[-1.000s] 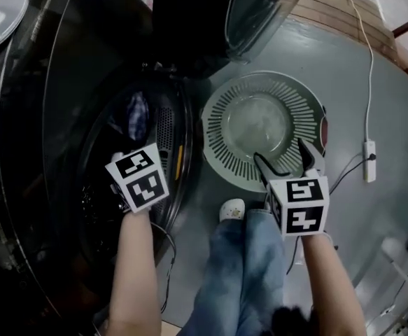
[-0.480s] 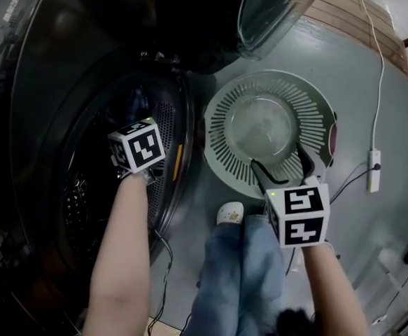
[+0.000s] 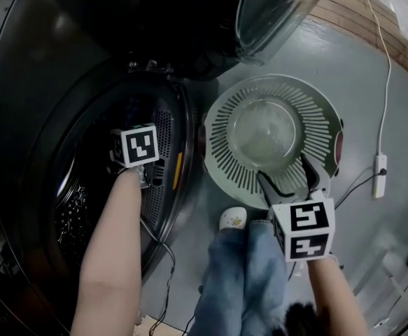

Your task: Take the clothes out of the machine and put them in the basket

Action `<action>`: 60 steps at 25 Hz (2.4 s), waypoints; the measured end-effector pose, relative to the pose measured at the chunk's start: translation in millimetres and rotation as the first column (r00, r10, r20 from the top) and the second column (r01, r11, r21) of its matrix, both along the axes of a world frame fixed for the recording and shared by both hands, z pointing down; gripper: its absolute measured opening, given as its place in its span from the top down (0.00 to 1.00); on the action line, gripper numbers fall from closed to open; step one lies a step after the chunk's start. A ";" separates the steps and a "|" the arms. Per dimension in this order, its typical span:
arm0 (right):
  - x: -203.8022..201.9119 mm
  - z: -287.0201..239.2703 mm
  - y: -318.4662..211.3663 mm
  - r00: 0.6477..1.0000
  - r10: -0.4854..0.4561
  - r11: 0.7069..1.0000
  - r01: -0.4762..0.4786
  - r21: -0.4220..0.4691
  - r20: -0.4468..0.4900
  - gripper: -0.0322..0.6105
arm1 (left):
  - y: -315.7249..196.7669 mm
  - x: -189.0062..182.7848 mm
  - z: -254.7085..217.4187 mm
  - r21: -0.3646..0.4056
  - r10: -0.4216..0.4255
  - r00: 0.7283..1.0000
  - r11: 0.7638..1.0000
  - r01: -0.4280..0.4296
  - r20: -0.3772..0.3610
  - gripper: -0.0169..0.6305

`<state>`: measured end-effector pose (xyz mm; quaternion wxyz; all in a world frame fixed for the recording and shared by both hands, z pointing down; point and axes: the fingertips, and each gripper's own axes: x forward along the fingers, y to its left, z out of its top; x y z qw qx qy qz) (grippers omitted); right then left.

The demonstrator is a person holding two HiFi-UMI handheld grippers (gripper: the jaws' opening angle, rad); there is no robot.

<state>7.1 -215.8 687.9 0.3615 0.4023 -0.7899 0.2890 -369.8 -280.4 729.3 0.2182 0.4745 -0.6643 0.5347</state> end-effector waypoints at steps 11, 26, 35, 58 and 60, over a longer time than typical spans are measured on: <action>-3.8 -11.5 1.6 1.000 0.015 1.000 -0.015 0.000 -0.001 0.41 | 18.4 32.0 -20.5 0.028 -0.021 1.000 0.999 0.021 -0.023 0.92; 13.8 -60.4 -0.2 0.987 0.154 0.988 -0.154 -0.002 0.035 0.42 | 56.4 137.6 -110.8 0.156 0.077 0.961 0.987 -0.036 -0.264 0.93; 57.0 -57.1 12.9 0.977 0.212 0.977 -0.212 -0.010 -0.009 0.42 | 58.6 266.4 -130.1 0.181 0.256 0.807 0.965 -0.187 -0.532 0.93; 155.1 -66.7 -5.6 0.927 0.373 0.928 -0.373 0.006 -0.034 0.42 | 32.5 415.2 -151.8 0.220 0.351 0.619 0.934 -0.280 -0.703 0.92; 152.8 -66.9 -8.3 0.931 0.364 0.931 -0.364 0.006 -0.030 0.42 | 35.9 400.9 -136.3 0.158 0.268 0.651 0.962 -0.223 -0.710 0.55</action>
